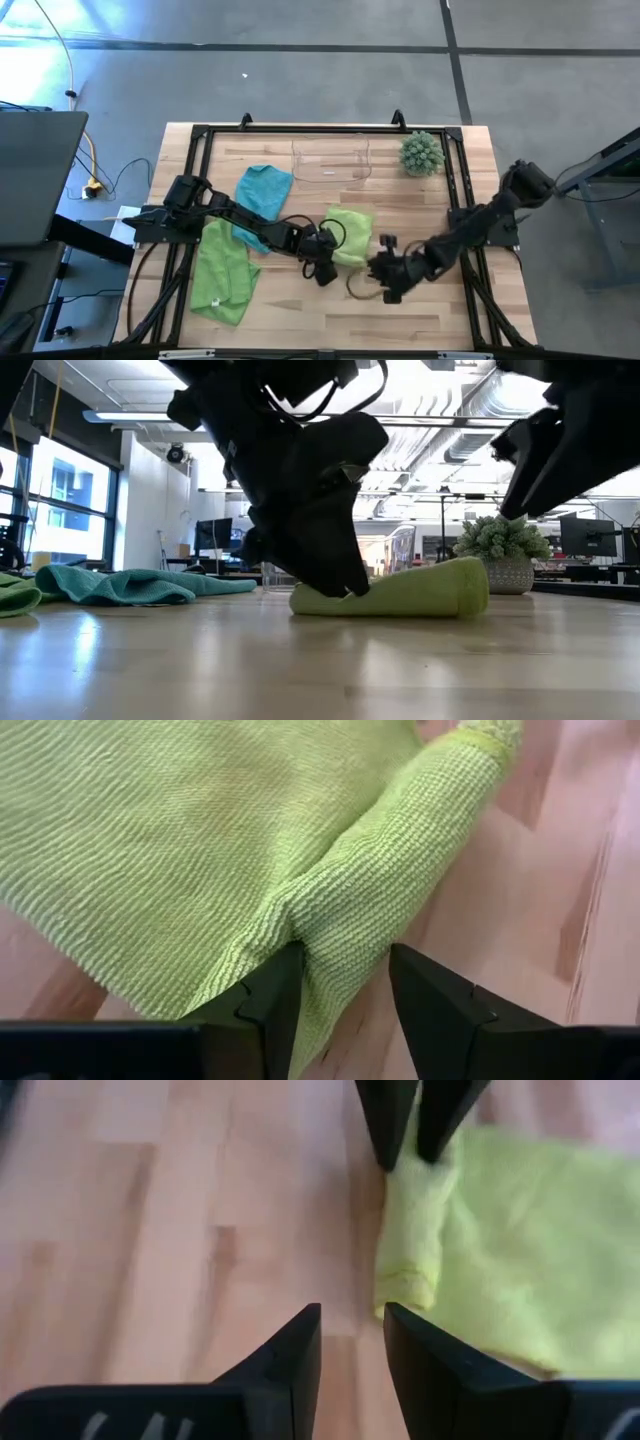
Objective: Roll microfiber towels into tight, uniform cylinder then place into a basket
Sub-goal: Roll the light green microfiber cloth
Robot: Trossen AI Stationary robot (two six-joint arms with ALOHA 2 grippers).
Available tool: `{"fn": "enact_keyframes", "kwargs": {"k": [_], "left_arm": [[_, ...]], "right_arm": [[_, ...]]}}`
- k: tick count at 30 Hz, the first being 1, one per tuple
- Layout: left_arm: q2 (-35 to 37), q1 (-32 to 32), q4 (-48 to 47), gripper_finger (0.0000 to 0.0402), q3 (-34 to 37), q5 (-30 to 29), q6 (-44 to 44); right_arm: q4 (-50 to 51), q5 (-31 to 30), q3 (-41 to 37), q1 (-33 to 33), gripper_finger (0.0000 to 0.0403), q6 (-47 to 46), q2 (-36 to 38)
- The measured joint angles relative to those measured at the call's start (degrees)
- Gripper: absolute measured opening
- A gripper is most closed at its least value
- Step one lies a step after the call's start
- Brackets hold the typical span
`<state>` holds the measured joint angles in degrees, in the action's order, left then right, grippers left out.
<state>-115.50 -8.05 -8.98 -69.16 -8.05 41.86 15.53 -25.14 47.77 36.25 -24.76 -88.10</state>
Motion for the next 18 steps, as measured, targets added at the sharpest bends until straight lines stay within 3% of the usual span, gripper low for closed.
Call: {"fn": "enact_keyframes", "kwargs": {"k": [4, 9, 14, 18], "left_arm": [[0.0, 0.1, 0.3, 0.0145, 0.0, -2.7, 4.4], [-0.1, 0.1, 1.6, 0.0145, 0.1, -4.6, 5.6], [-1.1, 0.1, 2.7, 0.0145, 0.1, -4.8, 5.5], [-2.8, 0.2, 5.0, 0.0145, -0.2, -4.4, 5.6]], "right_arm": [[-3.8, -6.6, 0.0, 1.8, 0.0108, 4.3, -4.3], [-9.7, -7.4, 0.0, 0.7, 0.0134, 9.0, -8.4], [-9.3, -10.7, 0.1, -1.2, 0.0167, 12.1, -9.2], [-9.0, -8.5, 0.1, -3.6, 0.0173, 11.8, -9.2]]}}
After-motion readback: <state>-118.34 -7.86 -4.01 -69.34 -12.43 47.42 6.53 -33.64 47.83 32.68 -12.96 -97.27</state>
